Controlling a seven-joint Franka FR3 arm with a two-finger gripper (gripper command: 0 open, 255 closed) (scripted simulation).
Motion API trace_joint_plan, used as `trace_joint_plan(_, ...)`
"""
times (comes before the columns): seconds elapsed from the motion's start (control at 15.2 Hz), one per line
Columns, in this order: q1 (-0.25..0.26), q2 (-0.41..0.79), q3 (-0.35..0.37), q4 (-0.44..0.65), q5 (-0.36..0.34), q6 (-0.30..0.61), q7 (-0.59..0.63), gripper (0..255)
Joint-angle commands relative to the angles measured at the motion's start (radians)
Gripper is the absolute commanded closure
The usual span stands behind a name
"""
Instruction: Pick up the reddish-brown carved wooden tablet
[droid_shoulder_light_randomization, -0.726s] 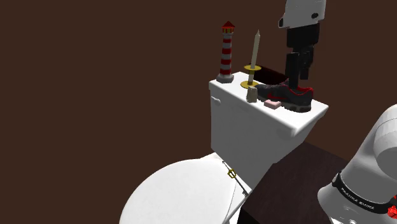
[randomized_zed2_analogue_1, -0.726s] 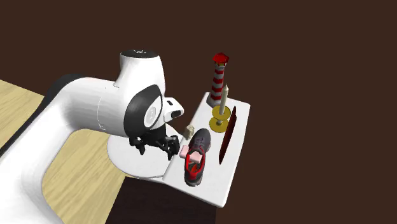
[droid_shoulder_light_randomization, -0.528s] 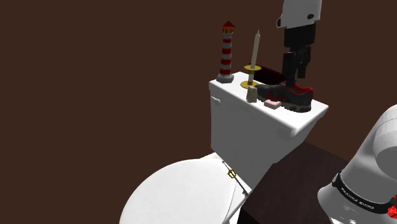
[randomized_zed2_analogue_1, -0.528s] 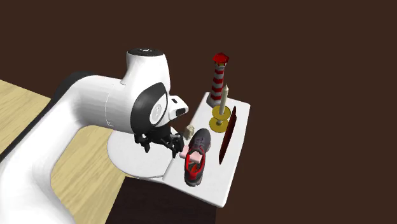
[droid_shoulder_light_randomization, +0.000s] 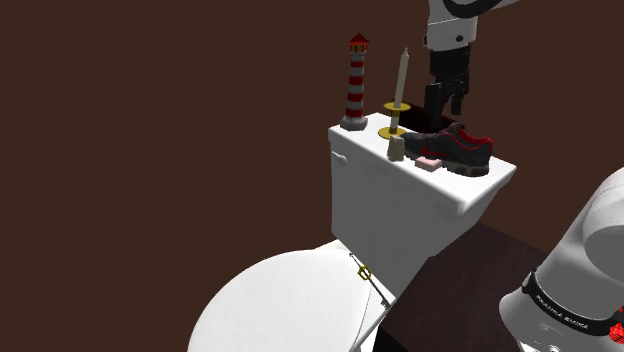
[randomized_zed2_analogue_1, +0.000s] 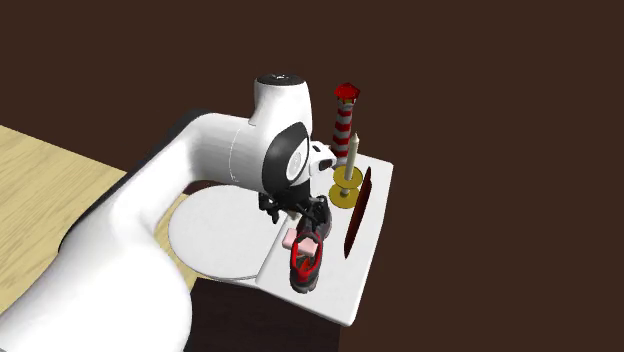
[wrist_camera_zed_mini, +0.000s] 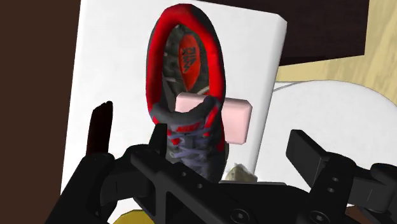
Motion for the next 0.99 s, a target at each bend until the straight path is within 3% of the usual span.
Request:
trace_joint_plan(0.0,-0.016,0.053,-0.016,0.025,-0.027,0.045,-0.004,0)
trace_joint_plan(0.73,-0.091,0.346,-0.102,0.245,-0.128,0.219,-0.025,0)
trace_joint_plan(0.92,-0.094,0.358,-0.105,0.23,-0.131,0.249,-0.021,0)
